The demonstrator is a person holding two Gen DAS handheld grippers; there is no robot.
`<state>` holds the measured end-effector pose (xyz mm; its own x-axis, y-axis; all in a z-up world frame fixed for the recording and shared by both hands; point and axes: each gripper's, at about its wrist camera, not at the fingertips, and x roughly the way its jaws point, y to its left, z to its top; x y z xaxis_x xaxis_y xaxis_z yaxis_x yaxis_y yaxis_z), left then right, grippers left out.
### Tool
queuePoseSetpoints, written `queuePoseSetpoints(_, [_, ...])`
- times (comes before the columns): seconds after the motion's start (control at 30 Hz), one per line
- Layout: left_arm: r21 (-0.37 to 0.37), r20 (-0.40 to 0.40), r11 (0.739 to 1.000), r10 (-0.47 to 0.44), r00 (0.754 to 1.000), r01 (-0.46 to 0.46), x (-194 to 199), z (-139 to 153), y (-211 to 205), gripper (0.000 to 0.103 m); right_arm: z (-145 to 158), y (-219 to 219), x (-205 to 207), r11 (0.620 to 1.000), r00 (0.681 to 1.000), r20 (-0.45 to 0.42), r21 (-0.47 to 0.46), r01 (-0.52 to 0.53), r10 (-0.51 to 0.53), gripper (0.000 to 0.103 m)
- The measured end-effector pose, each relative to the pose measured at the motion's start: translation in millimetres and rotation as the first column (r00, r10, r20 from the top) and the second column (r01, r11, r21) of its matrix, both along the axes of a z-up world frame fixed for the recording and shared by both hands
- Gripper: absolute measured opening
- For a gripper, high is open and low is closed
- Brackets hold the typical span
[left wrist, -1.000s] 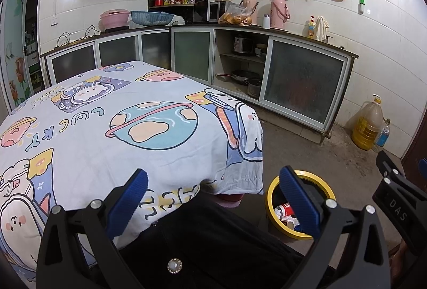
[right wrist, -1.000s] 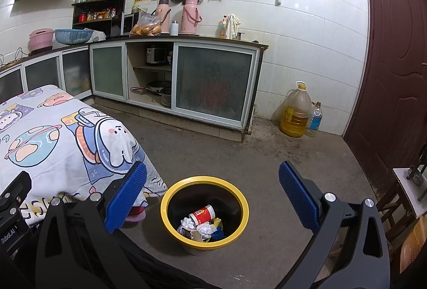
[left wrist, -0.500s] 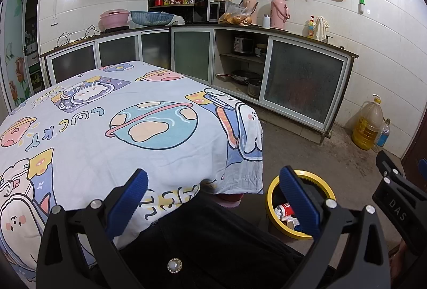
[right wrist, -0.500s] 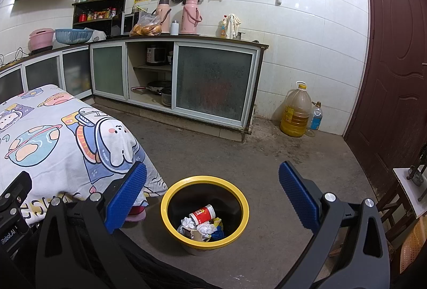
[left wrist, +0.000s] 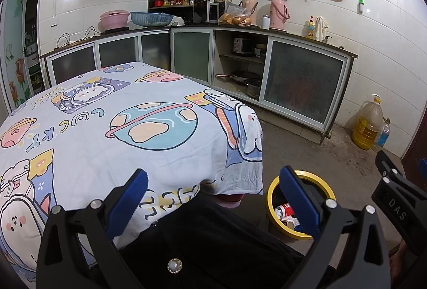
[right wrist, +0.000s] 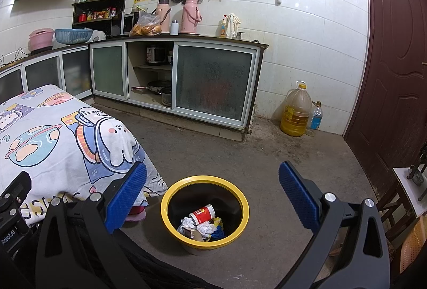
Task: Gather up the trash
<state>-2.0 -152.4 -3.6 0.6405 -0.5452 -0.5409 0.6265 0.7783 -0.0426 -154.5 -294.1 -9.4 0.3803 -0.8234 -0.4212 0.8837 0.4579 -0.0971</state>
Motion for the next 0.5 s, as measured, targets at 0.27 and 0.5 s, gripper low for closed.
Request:
queuePoseSetpoints(0.27, [0.001,-0.001,1.0,-0.002,1.0,0.002,-0.3,-0.1,-0.3,0.095,0.3,-0.4,-0.3,1.0,1.0,0.0,0.001,0.0,0.0,0.095])
queuePoseSetpoints(0.5, [0.001,-0.002,1.0,-0.003,1.0,0.003,-0.3,-0.2,-0.2,0.095,0.9,-0.5,-0.4,1.0,1.0,0.0,0.001,0.0,0.0,0.095])
